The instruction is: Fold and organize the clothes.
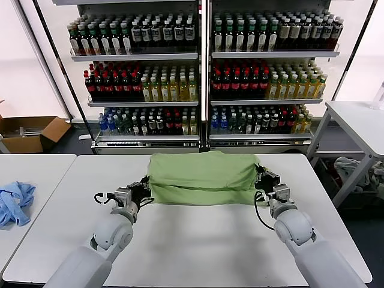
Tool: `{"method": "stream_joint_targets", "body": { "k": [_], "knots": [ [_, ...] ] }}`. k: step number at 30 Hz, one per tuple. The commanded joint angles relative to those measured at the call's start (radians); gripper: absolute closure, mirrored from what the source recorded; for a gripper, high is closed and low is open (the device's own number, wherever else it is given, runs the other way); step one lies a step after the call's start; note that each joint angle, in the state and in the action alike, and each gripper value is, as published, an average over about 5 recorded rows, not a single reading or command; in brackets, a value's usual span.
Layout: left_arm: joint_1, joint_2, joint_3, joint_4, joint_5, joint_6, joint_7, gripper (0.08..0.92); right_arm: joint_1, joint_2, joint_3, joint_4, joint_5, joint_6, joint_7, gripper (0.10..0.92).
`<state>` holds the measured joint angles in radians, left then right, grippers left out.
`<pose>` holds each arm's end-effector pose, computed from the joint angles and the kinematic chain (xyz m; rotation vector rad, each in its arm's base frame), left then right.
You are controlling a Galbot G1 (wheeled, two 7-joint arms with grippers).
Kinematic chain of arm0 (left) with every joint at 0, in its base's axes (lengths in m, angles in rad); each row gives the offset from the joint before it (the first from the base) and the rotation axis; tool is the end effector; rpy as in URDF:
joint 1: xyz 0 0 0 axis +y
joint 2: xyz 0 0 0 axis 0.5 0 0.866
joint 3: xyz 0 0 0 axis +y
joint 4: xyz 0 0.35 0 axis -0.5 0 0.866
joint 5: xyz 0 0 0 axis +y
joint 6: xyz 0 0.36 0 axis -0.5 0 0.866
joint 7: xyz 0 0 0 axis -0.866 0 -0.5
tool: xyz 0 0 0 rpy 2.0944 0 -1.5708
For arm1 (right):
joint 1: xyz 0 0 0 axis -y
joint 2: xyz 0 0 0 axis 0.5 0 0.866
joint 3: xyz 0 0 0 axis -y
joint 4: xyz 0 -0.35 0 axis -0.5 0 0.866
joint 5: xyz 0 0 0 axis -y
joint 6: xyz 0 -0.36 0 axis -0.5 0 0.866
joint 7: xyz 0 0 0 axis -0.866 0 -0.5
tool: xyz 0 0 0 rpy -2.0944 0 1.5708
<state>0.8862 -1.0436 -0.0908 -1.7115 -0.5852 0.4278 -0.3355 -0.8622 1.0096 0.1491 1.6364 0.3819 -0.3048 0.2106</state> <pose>0.3729 0.0215 -0.2779 -0.1651 -2.7758 -0.1477 0.3923 -0.0625 -0.2789 0.1536 -2.9088 0.3973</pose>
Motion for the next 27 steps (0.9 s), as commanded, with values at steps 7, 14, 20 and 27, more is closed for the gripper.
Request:
{"method": "stream_joint_targets", "body": {
  "k": [7, 14, 20, 27],
  "knots": [
    [-0.025, 0.006, 0.002, 0.015, 0.022, -0.001, -0.012, 0.677, 0.058, 0.022, 0.011, -0.039, 0.038, -0.237, 0.089, 0.601],
    [0.033, 0.051, -0.039, -0.090, 0.012, 0.003, -0.016, 0.477, 0.029, -0.007, 0.066, 0.066, 0.141, -0.143, 0.107, 0.402],
    [0.179, 0.117, -0.084, -0.191, -0.022, 0.010, 0.030, 0.304, -0.218, -0.096, 0.137, 0.280, 0.264, -0.133, 0.105, 0.241],
    [0.255, 0.121, -0.100, -0.177, -0.074, 0.018, 0.085, 0.182, -0.400, -0.126, 0.215, 0.307, 0.242, -0.012, 0.039, 0.203]
  ]
}}
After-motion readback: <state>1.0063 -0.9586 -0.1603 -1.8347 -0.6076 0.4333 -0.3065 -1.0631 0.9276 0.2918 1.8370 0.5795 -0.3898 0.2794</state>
